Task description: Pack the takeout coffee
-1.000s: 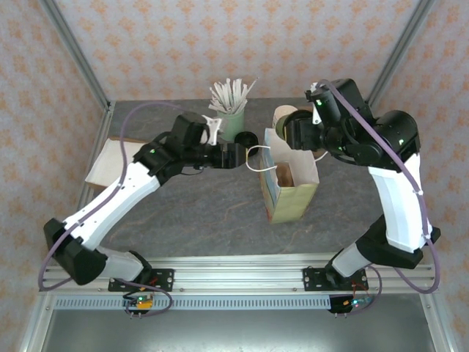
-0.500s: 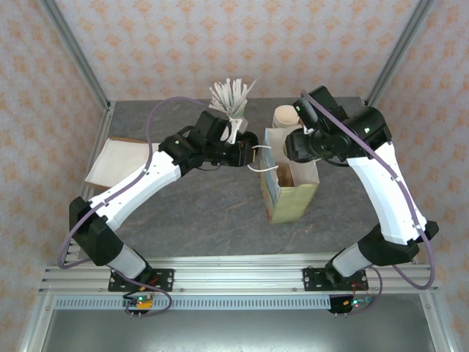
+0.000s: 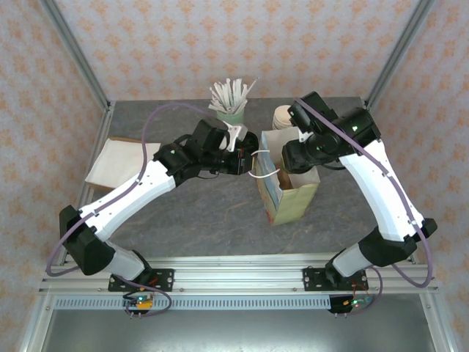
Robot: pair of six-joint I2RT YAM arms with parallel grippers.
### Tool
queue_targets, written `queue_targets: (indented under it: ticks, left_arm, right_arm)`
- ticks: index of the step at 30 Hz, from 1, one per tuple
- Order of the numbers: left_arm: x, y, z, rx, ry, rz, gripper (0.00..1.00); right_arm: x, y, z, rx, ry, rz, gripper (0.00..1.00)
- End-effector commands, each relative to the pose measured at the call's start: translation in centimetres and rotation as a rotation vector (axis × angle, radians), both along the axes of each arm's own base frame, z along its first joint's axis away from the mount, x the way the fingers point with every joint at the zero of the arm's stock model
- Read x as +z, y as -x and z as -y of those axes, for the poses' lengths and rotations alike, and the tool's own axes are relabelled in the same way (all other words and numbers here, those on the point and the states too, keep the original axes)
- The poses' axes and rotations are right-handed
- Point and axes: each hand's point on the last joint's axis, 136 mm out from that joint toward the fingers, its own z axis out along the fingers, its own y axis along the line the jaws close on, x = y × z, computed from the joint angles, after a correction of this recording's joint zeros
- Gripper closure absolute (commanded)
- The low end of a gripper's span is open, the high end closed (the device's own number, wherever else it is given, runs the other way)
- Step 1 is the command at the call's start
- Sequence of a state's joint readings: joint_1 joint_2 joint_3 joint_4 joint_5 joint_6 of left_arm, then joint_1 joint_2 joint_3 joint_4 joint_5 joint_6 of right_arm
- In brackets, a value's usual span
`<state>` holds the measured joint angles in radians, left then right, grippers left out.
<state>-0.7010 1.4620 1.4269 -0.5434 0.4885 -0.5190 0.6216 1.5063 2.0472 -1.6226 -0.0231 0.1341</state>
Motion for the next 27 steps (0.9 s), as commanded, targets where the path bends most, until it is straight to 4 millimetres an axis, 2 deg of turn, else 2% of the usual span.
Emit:
queue_targets:
  ticks: [1, 5, 12, 27]
  left_arm:
    - [1.1, 0.2, 0.0, 0.014, 0.022, 0.039, 0.91]
    - [1.1, 0.2, -0.3, 0.025, 0.014, 0.045, 0.89]
    - [1.2, 0.1, -0.6, 0.038, -0.001, 0.056, 0.81]
    - [0.9, 0.0, -0.8, 0.039, -0.027, 0.068, 0.8]
  right_arm:
    - [-1.4, 1.5, 0.9, 0.006, 0.038, -0.099, 0.42]
    - [-2.5, 1.5, 1.1, 0.006, 0.065, -0.136, 0.42]
    - [-4.4, 1.1, 1.7, -0.01, 0.064, -0.213, 0.43]
    - [-6.0, 1.3, 0.5, 0.036, 0.054, -0.302, 0.44]
